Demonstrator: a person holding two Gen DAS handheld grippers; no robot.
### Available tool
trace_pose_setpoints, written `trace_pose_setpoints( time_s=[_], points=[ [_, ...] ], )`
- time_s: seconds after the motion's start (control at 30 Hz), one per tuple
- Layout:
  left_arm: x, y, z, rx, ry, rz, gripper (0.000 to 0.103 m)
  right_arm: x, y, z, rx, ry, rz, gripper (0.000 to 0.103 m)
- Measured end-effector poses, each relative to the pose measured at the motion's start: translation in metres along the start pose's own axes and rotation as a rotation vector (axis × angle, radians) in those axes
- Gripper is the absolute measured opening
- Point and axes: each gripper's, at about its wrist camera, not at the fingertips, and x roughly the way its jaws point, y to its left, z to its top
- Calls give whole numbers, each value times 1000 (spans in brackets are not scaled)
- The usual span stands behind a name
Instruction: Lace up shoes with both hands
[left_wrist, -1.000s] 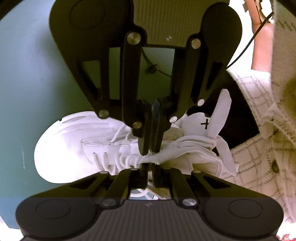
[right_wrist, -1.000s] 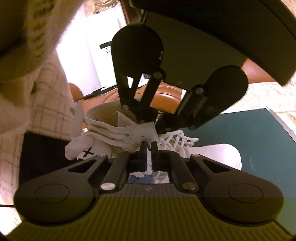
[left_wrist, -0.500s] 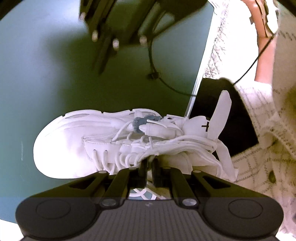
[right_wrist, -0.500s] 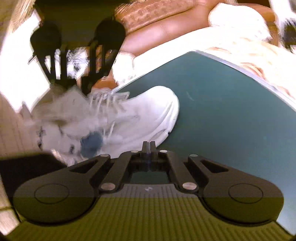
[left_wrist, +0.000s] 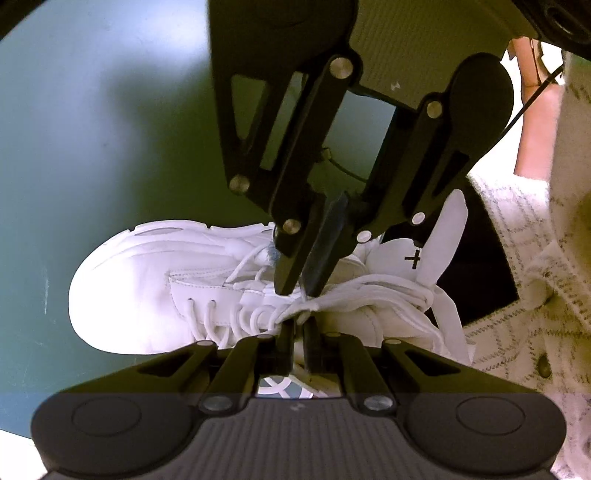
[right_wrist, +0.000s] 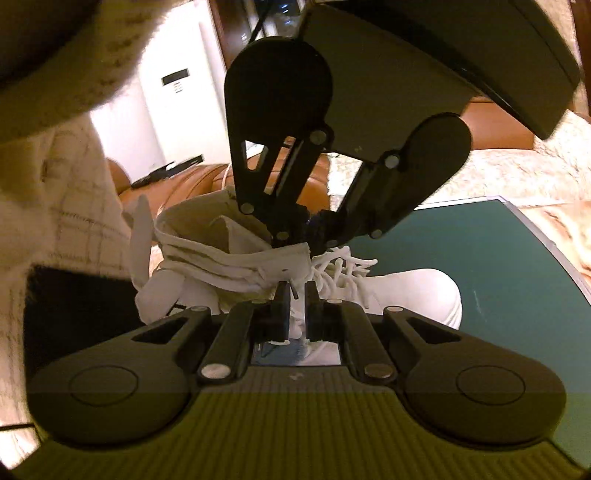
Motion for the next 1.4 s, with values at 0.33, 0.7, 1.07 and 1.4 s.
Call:
trace_pose_setpoints(
  time_s=[0.33,0.7,1.07,1.4],
  points=[
    [-12,17,-8,-139,-51,-71,13,9,-10,-9,81,91,-50,0],
    [-11,22,-9,-186,-73,-81,18,-17,-23,-22,340,-46,-68,20],
    [-9,13,-13,-158,-105,-24,12,-1,-8,5,-30,32,24,5],
    [-8,4,-18,-133,-129,13,14,-31,9,8,-30,165,-90,2]
  ],
)
